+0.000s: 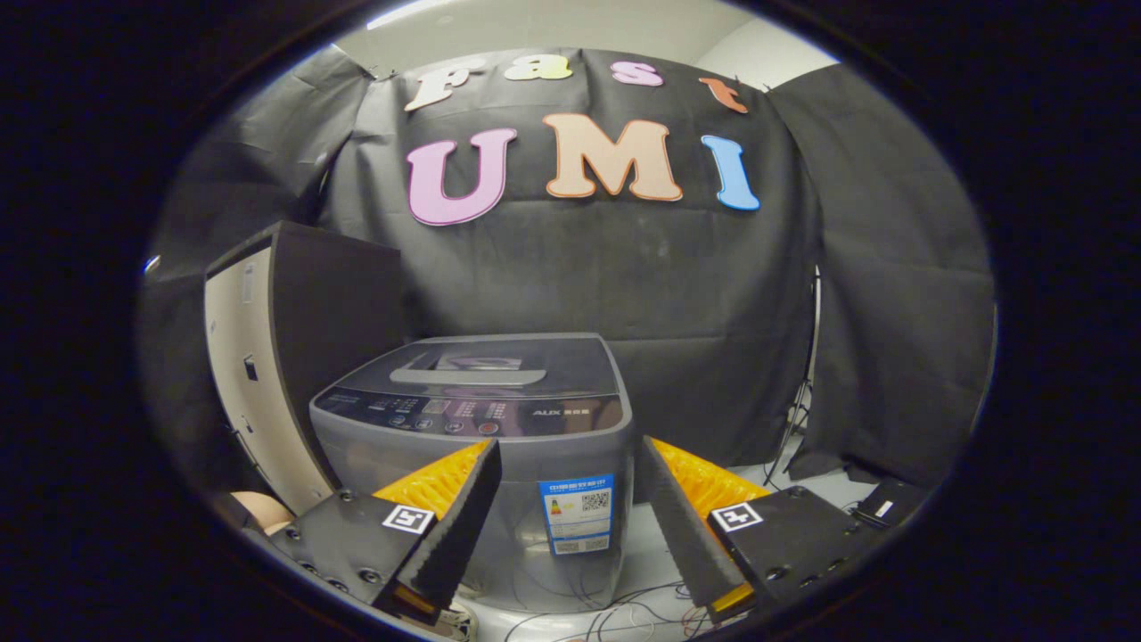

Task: Put the clothes into the washing machine and then close the washing machine lid.

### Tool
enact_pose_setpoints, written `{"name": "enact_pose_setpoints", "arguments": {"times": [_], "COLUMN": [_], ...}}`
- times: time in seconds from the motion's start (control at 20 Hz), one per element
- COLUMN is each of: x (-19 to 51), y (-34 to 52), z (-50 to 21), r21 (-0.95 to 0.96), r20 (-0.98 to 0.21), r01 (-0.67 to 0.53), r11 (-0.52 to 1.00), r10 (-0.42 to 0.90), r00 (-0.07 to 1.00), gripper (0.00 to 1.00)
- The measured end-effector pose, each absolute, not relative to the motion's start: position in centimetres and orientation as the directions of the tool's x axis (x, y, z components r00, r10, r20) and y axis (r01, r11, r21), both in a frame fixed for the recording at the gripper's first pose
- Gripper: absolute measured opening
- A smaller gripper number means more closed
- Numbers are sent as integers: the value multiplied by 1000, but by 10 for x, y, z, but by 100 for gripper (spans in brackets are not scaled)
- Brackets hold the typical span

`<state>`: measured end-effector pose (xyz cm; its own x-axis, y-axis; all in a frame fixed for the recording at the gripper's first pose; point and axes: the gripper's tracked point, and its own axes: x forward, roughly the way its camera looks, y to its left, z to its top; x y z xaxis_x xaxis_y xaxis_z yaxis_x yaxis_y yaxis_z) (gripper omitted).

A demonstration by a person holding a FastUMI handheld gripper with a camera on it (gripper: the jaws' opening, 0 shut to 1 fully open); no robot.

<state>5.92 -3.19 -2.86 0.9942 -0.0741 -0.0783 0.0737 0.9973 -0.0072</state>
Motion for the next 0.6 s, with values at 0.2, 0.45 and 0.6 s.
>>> {"name": "enact_pose_setpoints", "arguments": {"times": [0.2,0.45,0.6], "x": [61,53,51], "y": [-29,-22,-23], "z": [-27,-33,-35], "r21": [5,-5,-37], "r20": [-65,-105,-117], "r01": [64,27,11], "r11": [998,1000,999], "r10": [-63,-27,-16], "r00": [996,994,993], "gripper": [97,97,98]}}
